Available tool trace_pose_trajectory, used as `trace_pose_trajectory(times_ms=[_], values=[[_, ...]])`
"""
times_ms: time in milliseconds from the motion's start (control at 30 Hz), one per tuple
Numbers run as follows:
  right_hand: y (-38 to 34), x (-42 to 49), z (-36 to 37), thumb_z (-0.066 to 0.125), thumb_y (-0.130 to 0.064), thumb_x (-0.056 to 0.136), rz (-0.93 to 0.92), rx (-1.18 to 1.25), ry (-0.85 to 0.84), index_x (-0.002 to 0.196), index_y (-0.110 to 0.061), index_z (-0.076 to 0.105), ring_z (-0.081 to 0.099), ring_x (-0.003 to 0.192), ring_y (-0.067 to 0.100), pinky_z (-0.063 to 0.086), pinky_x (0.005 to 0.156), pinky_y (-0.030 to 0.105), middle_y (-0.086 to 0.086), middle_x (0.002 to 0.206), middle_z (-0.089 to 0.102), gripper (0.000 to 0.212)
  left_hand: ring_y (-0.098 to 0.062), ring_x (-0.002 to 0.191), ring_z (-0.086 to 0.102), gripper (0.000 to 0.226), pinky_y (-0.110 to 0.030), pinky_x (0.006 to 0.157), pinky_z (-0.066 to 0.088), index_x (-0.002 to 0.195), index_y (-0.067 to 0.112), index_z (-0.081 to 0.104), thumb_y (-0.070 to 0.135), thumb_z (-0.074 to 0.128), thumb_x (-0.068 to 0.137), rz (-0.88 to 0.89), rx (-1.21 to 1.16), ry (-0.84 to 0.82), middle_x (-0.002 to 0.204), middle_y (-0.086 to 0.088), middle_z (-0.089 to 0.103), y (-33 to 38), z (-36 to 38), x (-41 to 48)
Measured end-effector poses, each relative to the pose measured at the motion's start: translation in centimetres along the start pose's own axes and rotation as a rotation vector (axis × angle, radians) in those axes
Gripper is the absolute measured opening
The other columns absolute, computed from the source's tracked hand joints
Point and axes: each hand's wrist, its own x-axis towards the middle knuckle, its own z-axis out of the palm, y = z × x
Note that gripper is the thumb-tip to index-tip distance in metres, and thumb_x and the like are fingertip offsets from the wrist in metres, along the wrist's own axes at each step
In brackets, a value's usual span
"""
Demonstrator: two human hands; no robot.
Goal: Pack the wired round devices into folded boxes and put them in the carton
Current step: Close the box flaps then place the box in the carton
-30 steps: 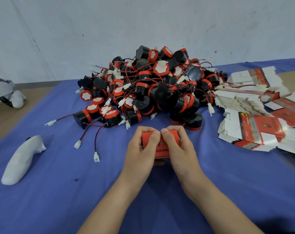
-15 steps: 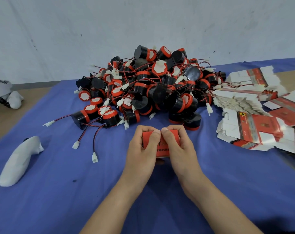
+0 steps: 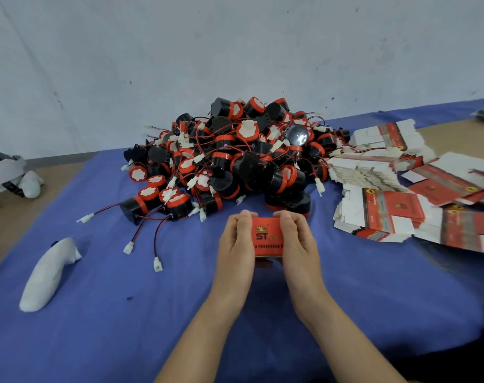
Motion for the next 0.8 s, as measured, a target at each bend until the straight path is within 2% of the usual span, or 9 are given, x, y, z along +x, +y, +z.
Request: trace_pose_trajectory(times_ms=[67,133,200,300,400,533,633,700,800], values=[[-0.8,-0.4,-0.7,0.050,-0.038,0.105,0.003,0.035,0.043,0.107,-0.031,0.063,0.065,0.072,-0.001,0.054,0.063,0.017,-0.017,0.077,0.067,0.015,-0.014,0.074,0.074,0.027,-0.023,0.057,0.057,0.104,0.030,0.064,0.044,0.041,0.105,-0.010,-0.004,-0.021,0.083,0.008,0.072,0.6,1.0,-0.6],[-1.7,-0.7,-1.6,0.054,-0.037,0.103,0.025,0.087,0.110,0.114,-0.032,0.061,0.068,0.079,0.005,0.054,0.065,0.019,-0.012,0.084,0.069,0.014,-0.014,0.073,0.073,0.026,-0.024,0.057,0.057,0.103,0.030,0.065,0.042,0.042,0.105,-0.042,-0.014,-0.043,0.083,0.007,0.073,1.3,2.3,-1.0],[-2.8,-1.0,-2.7,0.059,-0.038,0.100,0.051,0.149,0.184,0.119,-0.031,0.058,0.068,0.087,0.013,0.055,0.072,0.027,-0.001,0.097,0.068,0.020,-0.020,0.080,0.073,0.024,-0.033,0.063,0.060,0.101,0.031,0.067,0.037,0.044,0.103,-0.098,-0.053,-0.074,0.090,0.000,0.074,1.9,3.9,-1.4],[-4.3,-2.0,-4.7,0.063,-0.043,0.096,0.034,0.242,0.307,0.125,-0.029,0.057,0.070,0.091,0.010,0.053,0.079,0.031,0.001,0.107,0.069,0.032,-0.026,0.087,0.072,0.023,-0.050,0.080,0.061,0.103,0.029,0.069,0.033,0.046,0.100,-0.154,-0.120,-0.154,0.097,-0.010,0.072,3.0,6.7,-2.3],[-6.5,-3.2,-6.6,0.065,-0.039,0.095,-0.049,0.352,0.389,0.133,-0.024,0.054,0.071,0.092,0.009,0.055,0.077,0.027,0.001,0.113,0.071,0.043,-0.025,0.081,0.073,0.025,-0.044,0.074,0.062,0.103,0.023,0.069,0.033,0.046,0.099,-0.156,-0.181,-0.222,0.093,-0.008,0.075,4.3,9.8,-3.5],[-11.1,-5.0,-8.6,0.073,-0.051,0.071,-0.171,0.450,0.464,0.135,-0.028,0.053,0.071,0.110,0.017,0.058,0.080,0.026,0.005,0.126,0.069,0.071,-0.022,0.080,0.075,0.040,-0.036,0.067,0.061,0.088,0.023,0.080,0.038,0.044,0.099,-0.176,-0.308,-0.351,0.093,-0.011,0.077,7.0,14.1,-5.9],[-14.2,-6.5,-10.1,0.071,-0.050,0.074,-0.267,0.404,0.496,0.133,-0.027,0.056,0.070,0.113,0.016,0.058,0.086,0.025,0.003,0.124,0.072,0.065,-0.021,0.077,0.076,0.048,-0.034,0.062,0.060,0.078,0.025,0.082,0.037,0.043,0.103,-0.222,-0.408,-0.456,0.089,-0.010,0.078,9.1,17.4,-7.5],[-16.1,-7.5,-11.2,0.071,-0.047,0.083,-0.319,0.333,0.510,0.127,-0.027,0.060,0.072,0.107,0.013,0.057,0.083,0.022,0.000,0.115,0.075,0.050,-0.025,0.070,0.075,0.048,-0.032,0.058,0.060,0.082,0.016,0.081,0.042,0.046,0.102,-0.262,-0.428,-0.513,0.089,-0.013,0.077,10.7,19.8,-8.9],[-18.6,-9.3,-13.5,0.067,-0.040,0.095,-0.387,0.212,0.576,0.131,-0.026,0.056,0.072,0.103,0.008,0.054,0.088,0.028,-0.008,0.110,0.076,0.040,-0.027,0.065,0.072,0.052,-0.033,0.060,0.061,0.083,0.014,0.080,0.047,0.046,0.101,-0.292,-0.431,-0.668,0.090,-0.016,0.076,12.5,23.5,-11.2]])
